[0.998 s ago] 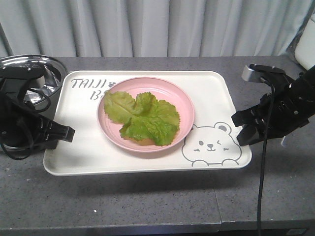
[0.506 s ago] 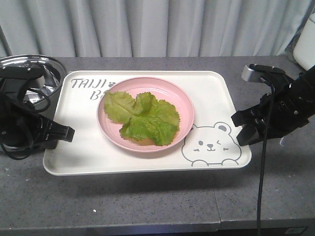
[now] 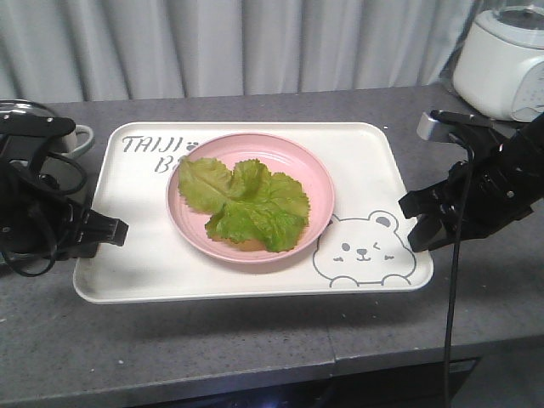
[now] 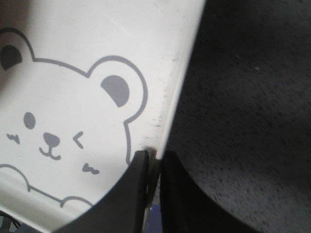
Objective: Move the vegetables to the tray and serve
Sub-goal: 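Hold the tray with both grippers while the base turns and drives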
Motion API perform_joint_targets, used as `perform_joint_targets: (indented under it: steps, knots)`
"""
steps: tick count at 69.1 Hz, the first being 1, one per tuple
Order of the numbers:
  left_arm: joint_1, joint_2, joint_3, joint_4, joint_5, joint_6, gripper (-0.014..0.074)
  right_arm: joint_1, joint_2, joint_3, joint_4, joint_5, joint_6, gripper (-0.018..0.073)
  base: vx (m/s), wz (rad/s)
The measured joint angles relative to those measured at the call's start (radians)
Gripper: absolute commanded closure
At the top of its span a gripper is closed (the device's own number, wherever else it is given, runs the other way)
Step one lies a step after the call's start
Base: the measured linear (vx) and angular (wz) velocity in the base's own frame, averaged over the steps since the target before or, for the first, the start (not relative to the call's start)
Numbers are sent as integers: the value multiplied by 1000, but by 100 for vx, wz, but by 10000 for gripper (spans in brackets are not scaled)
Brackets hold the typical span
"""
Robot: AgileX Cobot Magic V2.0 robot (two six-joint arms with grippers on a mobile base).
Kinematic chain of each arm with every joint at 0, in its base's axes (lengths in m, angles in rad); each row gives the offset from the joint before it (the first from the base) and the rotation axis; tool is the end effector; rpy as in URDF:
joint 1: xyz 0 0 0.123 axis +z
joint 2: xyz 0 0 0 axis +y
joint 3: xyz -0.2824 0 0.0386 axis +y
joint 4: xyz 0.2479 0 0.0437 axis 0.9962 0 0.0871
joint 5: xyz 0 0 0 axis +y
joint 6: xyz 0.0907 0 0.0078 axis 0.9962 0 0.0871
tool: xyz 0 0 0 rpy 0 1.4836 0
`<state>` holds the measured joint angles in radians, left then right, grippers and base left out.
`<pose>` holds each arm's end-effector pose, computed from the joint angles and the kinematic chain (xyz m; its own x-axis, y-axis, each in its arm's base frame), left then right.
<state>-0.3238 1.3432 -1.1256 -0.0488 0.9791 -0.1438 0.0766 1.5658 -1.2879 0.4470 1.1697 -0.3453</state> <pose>0.2508 -0.0881 0.3145 -0.8933 0.1204 -0.4329 0.1857 0.9763 -0.1116 0.3043 0.0597 0.2986 -0.9272 -0.2180 -0.3047 -0.3200 0.8837 0.3414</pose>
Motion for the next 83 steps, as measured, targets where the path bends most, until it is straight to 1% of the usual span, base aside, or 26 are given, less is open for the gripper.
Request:
perform_joint_targets:
  steps: [83]
  knots:
    - [0, 0, 0, 0, 0, 0, 602, 0, 0, 0, 0, 0, 0, 562, -6, -53]
